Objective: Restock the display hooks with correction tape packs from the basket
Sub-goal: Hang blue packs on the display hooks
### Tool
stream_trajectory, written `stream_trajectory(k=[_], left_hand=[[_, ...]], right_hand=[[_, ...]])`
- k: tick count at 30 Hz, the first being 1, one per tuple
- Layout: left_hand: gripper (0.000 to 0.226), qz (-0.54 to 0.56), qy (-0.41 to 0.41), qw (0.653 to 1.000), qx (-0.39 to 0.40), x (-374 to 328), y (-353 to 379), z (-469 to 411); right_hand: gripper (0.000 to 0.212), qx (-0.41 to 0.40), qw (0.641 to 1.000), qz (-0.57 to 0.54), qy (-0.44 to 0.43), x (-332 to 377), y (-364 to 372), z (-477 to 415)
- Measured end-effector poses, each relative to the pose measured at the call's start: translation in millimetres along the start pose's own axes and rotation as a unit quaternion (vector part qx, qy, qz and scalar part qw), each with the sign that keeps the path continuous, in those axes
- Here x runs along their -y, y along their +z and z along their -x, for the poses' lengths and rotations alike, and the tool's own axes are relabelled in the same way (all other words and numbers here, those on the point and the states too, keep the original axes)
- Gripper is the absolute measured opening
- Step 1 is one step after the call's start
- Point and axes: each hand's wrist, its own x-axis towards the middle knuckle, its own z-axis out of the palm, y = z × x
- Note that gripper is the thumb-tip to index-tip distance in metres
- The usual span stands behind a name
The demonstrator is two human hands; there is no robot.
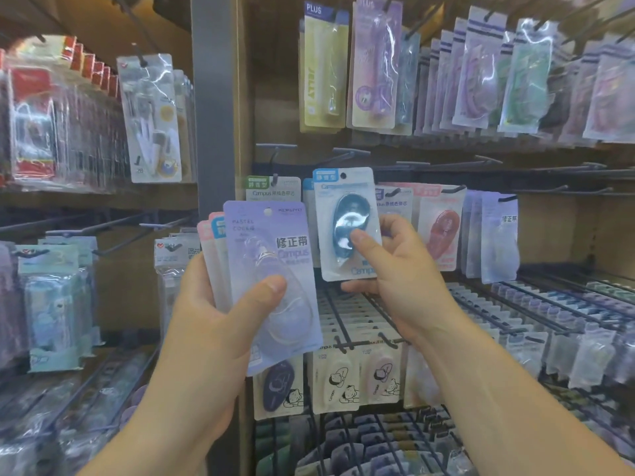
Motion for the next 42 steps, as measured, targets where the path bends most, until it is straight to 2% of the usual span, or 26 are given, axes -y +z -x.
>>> stream_trajectory(k=[9,17,22,25,28,31,33,36,38,42], left_hand=[[0.047,-0.008,0.000,1.000,-0.013,-2,-14,2],[0.041,-0.007,-0.005,1.000,-0.013,0,-23,4],[0.045,-0.001,-0.011,1.000,-0.002,-2,-25,4],[0.055,-0.001,-0.011,1.000,0.011,-3,-25,6],[0.052,0.011,-0.012,1.000,0.014,-3,-26,7],[0.059,0.008,-0.013,1.000,0.016,-3,-28,9],[0.055,0.008,-0.016,1.000,0.013,-3,-29,9],[0.050,0.014,-0.021,1.000,0.018,-2,-31,10],[0.059,0.011,-0.018,0.999,0.032,-3,-32,11],[0.069,0.012,-0.019,0.998,0.056,-2,-27,13]], right_hand=[[0.017,-0.042,0.998,0.028,-0.030,-14,9,-6],[0.018,-0.061,0.997,0.055,-0.011,-19,6,-13],[0.021,-0.071,0.992,0.107,0.013,-21,16,-31],[0.020,-0.091,0.986,0.139,0.022,-28,22,-41],[0.017,-0.109,0.981,0.158,0.028,-35,28,-46],[0.016,-0.105,0.981,0.160,0.041,-37,30,-47],[0.017,-0.094,0.983,0.153,0.042,-38,29,-41],[0.030,-0.069,0.985,0.158,0.028,-36,23,-22],[0.035,-0.048,0.983,0.175,0.018,-34,13,-5],[0.031,-0.025,0.973,0.228,-0.022,-17,-5,31]])
